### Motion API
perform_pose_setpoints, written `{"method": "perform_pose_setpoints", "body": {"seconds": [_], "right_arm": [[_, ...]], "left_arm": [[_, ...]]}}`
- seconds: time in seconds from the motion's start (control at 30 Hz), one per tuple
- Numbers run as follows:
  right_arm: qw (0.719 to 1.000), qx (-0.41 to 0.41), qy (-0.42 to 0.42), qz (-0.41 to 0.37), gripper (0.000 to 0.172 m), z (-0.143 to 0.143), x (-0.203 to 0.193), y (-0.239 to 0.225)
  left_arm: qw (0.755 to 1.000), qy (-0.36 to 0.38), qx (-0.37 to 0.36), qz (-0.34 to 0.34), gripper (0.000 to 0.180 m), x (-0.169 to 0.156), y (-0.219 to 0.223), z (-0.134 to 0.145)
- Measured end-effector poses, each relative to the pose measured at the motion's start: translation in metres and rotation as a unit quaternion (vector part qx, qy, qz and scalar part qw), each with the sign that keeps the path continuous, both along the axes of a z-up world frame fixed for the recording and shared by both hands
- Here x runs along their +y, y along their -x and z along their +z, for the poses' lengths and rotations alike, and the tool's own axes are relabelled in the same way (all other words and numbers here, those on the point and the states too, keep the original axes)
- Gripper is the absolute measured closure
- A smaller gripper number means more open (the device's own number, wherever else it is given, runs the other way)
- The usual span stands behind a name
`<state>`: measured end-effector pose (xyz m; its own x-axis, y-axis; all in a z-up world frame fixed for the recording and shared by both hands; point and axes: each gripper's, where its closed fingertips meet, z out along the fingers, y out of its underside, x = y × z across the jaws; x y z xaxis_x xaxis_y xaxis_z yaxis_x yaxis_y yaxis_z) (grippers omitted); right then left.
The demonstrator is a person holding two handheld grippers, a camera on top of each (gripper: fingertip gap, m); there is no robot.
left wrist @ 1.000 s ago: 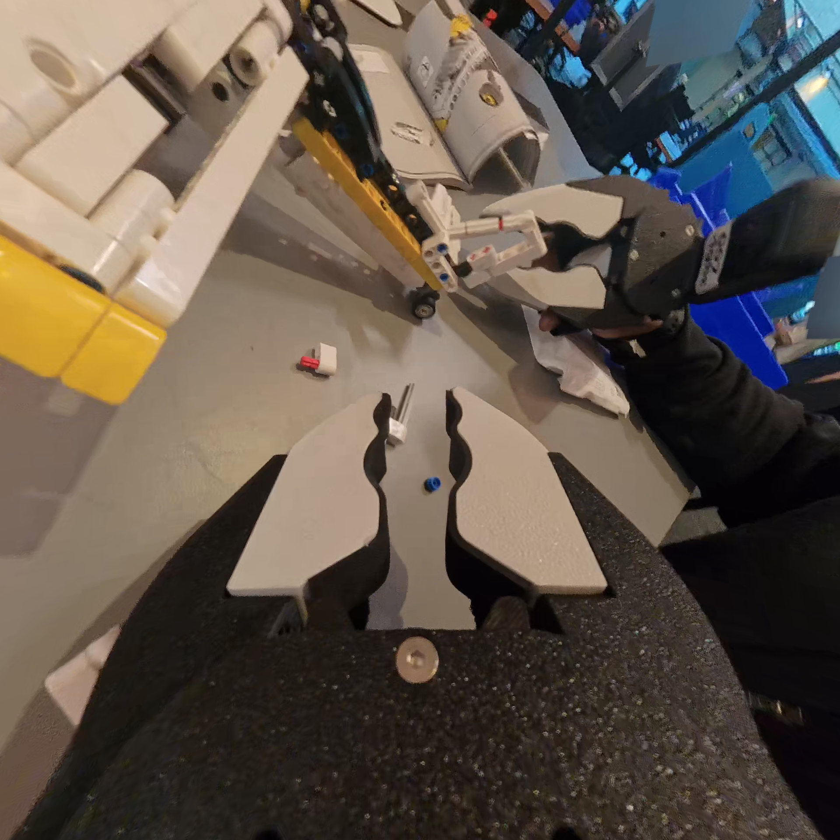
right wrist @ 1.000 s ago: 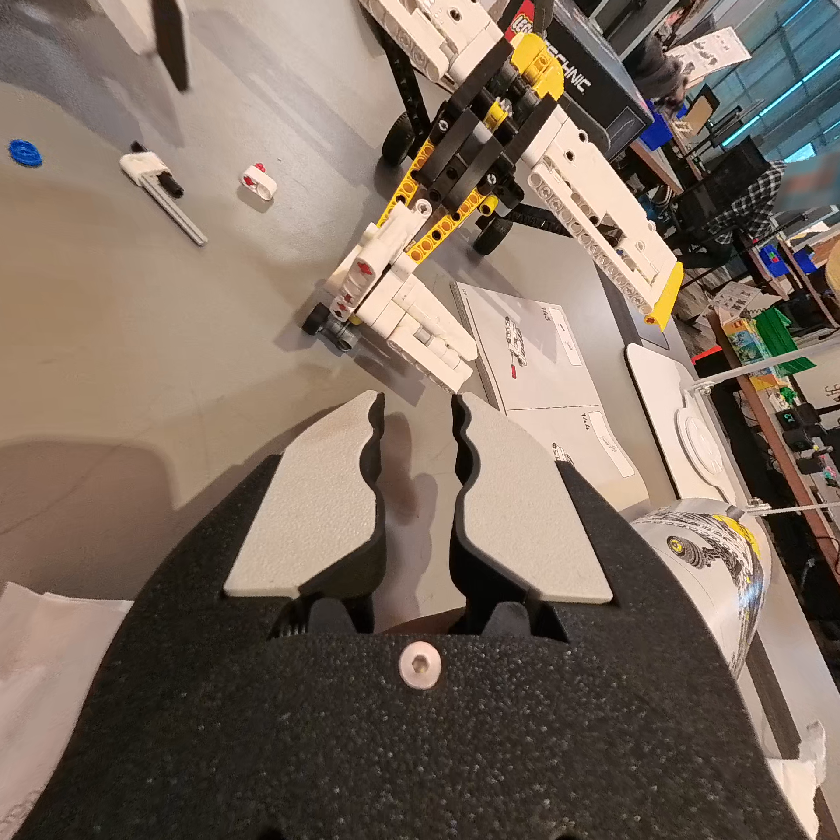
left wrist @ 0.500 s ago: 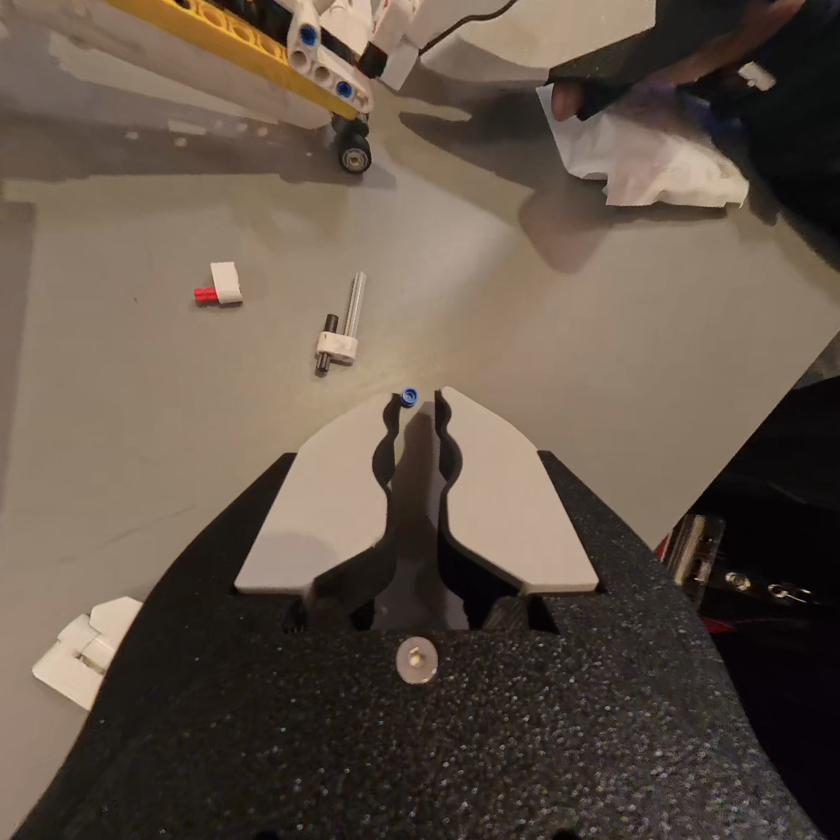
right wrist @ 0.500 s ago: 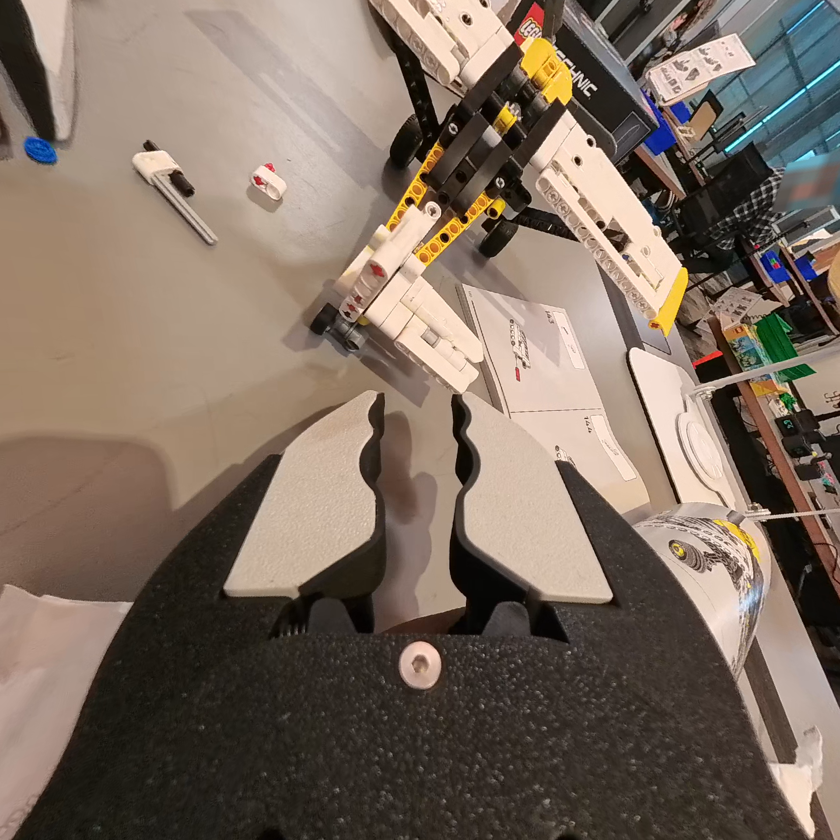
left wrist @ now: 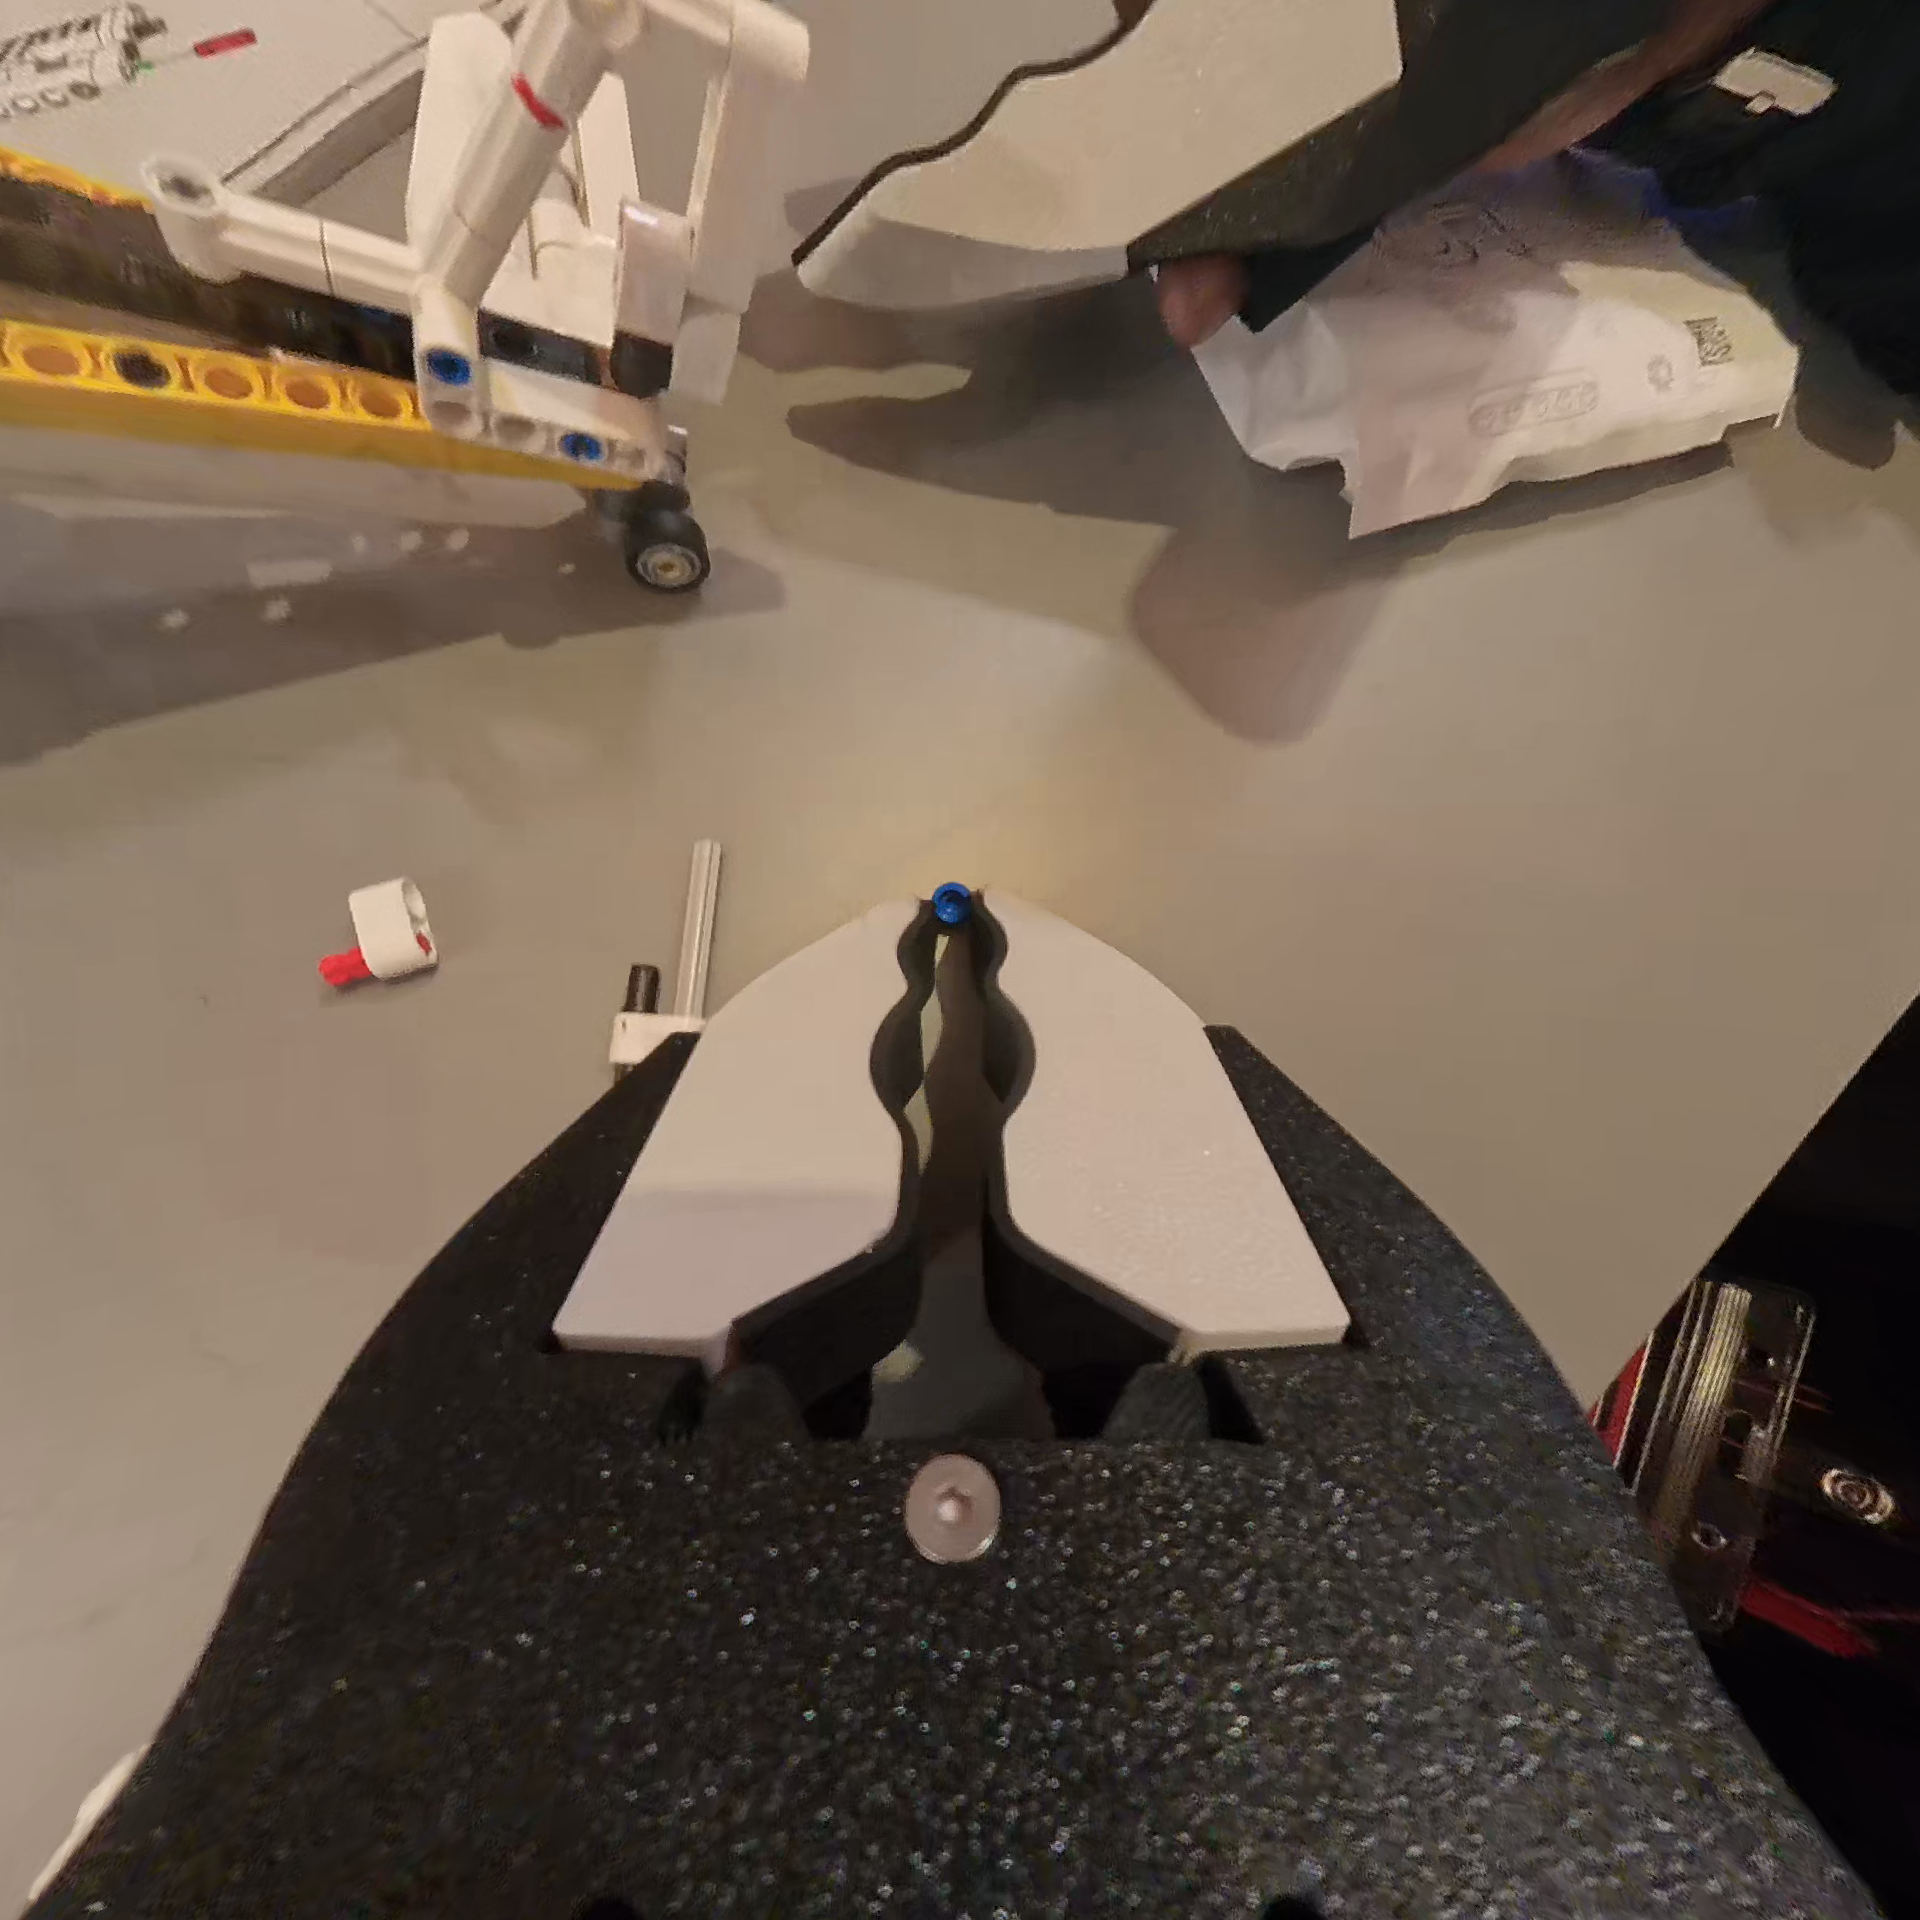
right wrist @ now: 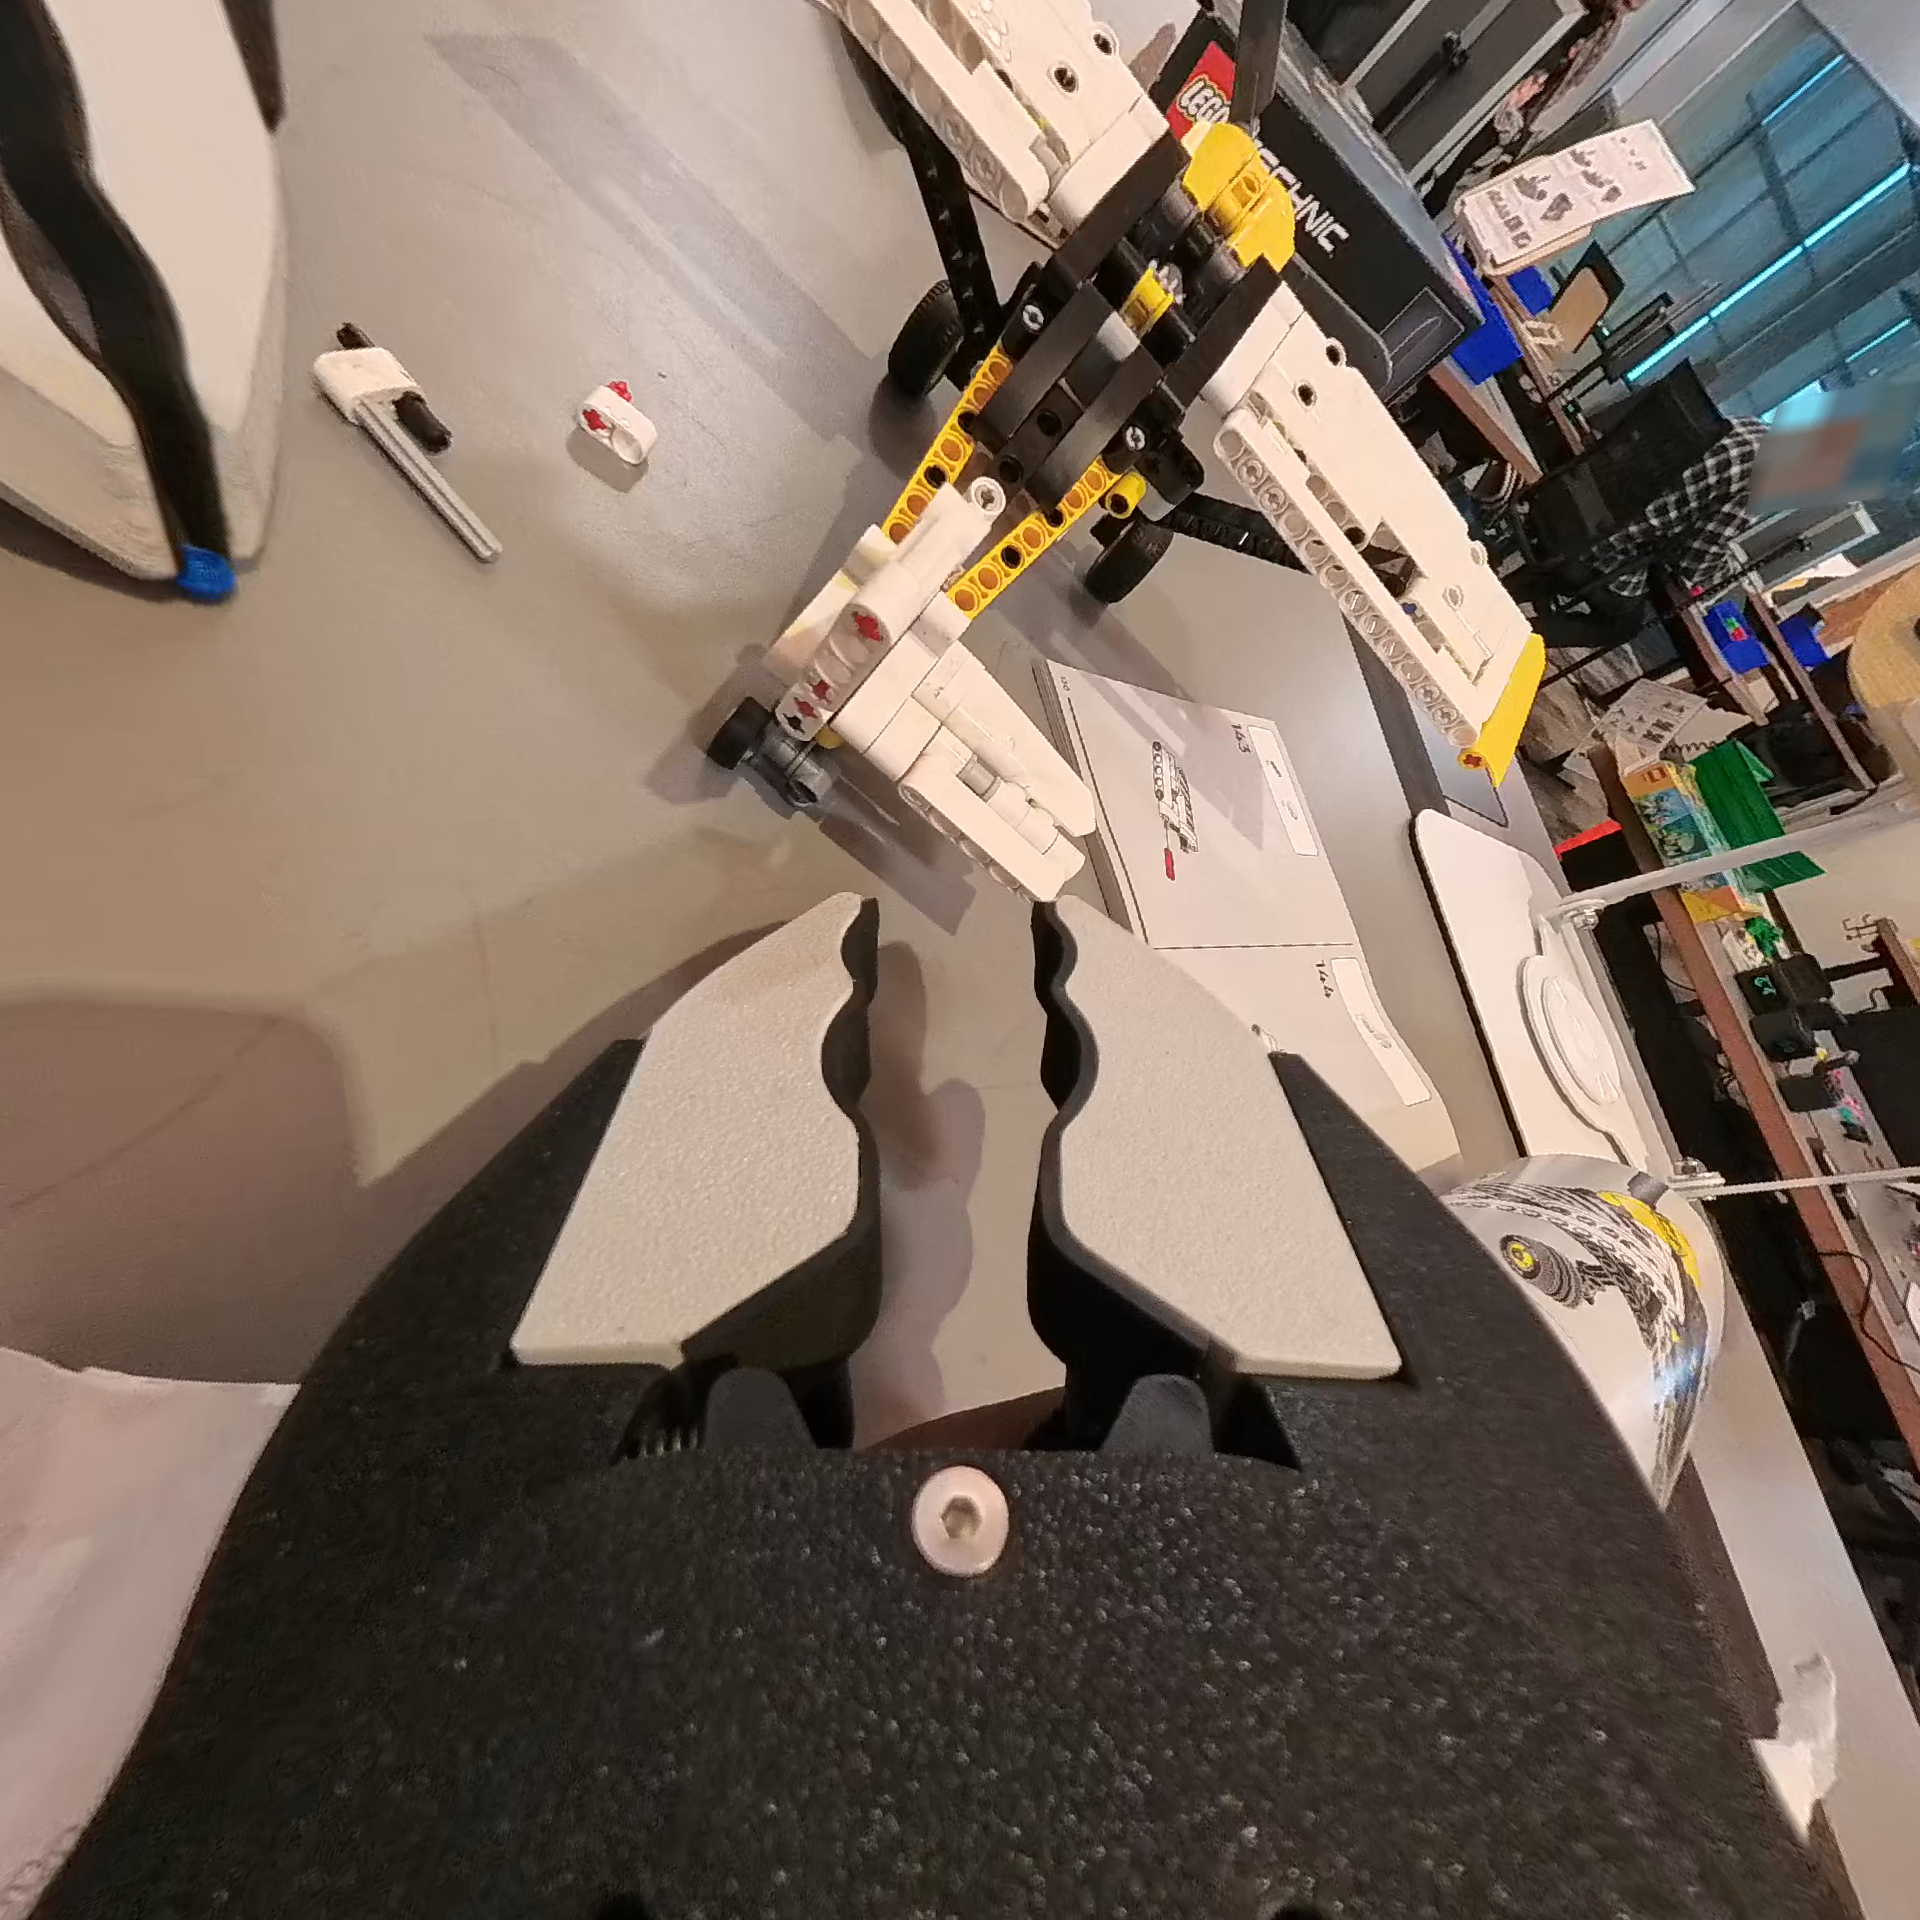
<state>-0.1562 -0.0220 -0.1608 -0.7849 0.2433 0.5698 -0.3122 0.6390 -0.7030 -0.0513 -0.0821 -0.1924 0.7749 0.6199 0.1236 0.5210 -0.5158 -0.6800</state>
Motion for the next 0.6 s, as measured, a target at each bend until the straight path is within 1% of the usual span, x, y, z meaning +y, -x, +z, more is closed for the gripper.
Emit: {"method": "perform_pose_setpoints", "body": {"seconds": [0.17, 0.37, 0.47, 0.6], "right_arm": [[1.0, 0.0, 0.001, 0.001, 0.143, 0.0, 0.0, 0.001], [1.0, 0.004, 0.006, -0.01, 0.143, 0.003, 0.003, 0.005], [1.0, 0.004, 0.01, -0.014, 0.143, 0.004, 0.005, 0.007], [1.0, 0.0, 0.012, -0.013, 0.143, 0.002, 0.005, 0.008]], "left_arm": [[0.999, -0.034, 0.011, 0.024, 0.174, 0.008, 0.02, 0.013], [0.998, 0.004, 0.03, 0.047, 0.174, 0.033, 0.058, 0.005], [0.997, 0.026, 0.037, 0.061, 0.174, 0.037, 0.066, -0.002], [0.995, 0.038, 0.048, 0.077, 0.174, 0.039, 0.072, -0.002]]}}
